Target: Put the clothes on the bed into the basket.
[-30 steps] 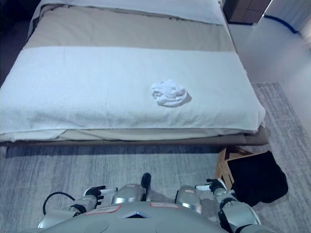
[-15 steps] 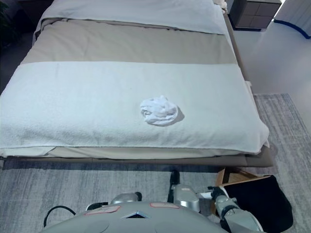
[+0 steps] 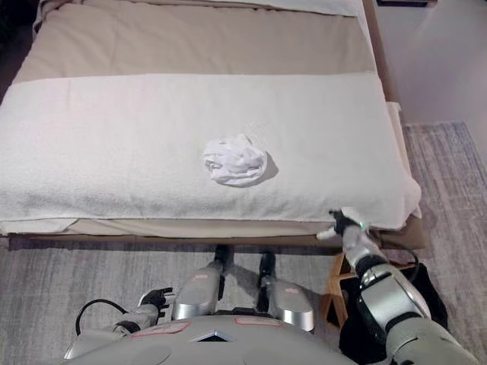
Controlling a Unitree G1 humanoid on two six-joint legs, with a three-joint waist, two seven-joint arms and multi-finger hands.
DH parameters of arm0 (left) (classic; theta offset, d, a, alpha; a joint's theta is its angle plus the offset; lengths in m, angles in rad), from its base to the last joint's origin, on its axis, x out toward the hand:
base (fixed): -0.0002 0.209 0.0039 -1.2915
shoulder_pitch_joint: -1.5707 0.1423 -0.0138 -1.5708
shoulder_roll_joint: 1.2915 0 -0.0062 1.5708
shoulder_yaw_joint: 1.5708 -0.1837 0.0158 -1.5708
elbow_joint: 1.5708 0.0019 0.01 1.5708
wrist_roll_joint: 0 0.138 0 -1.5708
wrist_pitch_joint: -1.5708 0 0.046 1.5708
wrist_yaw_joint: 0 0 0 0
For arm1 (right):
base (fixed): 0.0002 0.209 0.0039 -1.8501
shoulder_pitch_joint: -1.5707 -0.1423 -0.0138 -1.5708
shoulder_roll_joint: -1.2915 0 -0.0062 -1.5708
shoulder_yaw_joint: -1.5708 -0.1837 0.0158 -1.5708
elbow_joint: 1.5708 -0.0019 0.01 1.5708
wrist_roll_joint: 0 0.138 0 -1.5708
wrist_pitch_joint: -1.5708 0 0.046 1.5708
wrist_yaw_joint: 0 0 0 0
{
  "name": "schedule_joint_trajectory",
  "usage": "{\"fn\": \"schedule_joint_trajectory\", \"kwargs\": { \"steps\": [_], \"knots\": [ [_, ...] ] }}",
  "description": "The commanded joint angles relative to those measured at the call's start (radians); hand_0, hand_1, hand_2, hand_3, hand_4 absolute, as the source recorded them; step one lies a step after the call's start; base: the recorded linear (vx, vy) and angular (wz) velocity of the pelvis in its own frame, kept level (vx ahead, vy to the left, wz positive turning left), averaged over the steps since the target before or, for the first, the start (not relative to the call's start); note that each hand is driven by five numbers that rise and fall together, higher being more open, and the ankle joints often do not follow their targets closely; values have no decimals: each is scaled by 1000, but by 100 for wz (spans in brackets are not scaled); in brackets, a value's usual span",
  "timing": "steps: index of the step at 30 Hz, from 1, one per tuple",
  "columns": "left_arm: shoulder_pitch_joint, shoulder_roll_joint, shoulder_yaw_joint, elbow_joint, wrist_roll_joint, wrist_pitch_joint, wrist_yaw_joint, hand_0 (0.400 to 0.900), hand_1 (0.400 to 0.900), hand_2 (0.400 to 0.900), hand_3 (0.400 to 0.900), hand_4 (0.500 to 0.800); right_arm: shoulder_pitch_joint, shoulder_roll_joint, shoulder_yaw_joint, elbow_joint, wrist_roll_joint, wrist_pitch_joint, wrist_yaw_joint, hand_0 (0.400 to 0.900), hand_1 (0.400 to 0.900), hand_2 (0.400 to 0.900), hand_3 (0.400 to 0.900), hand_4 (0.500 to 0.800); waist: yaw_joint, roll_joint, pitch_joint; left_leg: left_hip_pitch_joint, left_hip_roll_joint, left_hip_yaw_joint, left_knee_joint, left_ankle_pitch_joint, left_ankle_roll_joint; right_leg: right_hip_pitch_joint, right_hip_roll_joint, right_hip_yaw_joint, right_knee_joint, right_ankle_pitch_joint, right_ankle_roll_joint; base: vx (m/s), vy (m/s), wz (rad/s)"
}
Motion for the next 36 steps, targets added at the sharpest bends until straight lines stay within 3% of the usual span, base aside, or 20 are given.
{"fn": "schedule_joint_trajectory", "kwargs": {
  "steps": [1, 9, 18, 23, 30, 36],
  "knots": [
    [20, 34, -32, -8, -31, -7, 58, 900, 900, 900, 900, 800, -177, -38, 43, -132, -41, -15, -33, 900, 900, 900, 900, 800, 41, 23, -19, -2, 5, -29, -69, 116, 54, 38, -81, 58, 67, -45, 83, 61, 128, -22],
    [-10, 38, -58, -2, -79, -6, 86, 900, 900, 900, 900, 800, -408, 36, 111, -118, -13, 5, -65, 900, 900, 900, 900, 800, 82, -10, 40, -38, -3, -33, -72, 119, 63, -20, -88, 52, 69, -30, 87, -13, 30, 5],
    [-76, 83, -93, -4, -141, -18, 116, 900, 900, 900, 900, 800, -658, 107, 176, 70, 39, 16, -86, 900, 900, 900, 900, 800, 139, -16, 124, -135, -14, -105, -72, 152, 64, -115, -93, -13, 134, -41, 85, -37, 0, 29],
    [-119, 104, -103, 3, -169, -20, 131, 900, 900, 900, 900, 800, -718, 151, 198, 126, 48, 17, -98, 900, 900, 900, 900, 800, 166, -23, 165, -187, -18, -147, -63, 165, 65, -159, -90, -41, 167, -56, 81, -14, -12, 26],
    [-138, 110, -114, -28, -226, -35, 132, 900, 900, 900, 900, 800, -752, 119, 201, 192, 62, 25, -96, 900, 900, 900, 900, 800, 208, -4, 235, -282, -39, -200, -34, 186, 65, -230, -95, -88, 214, -75, 73, -29, -19, 26],
    [-155, 97, -138, -59, -259, -43, 138, 900, 900, 900, 900, 800, -757, 127, 193, 229, 83, 31, -91, 900, 900, 900, 900, 800, 215, 19, 275, -314, -52, -217, -35, 199, 66, -273, -101, -98, 250, -91, 68, -23, 5, 9]
  ]
}}
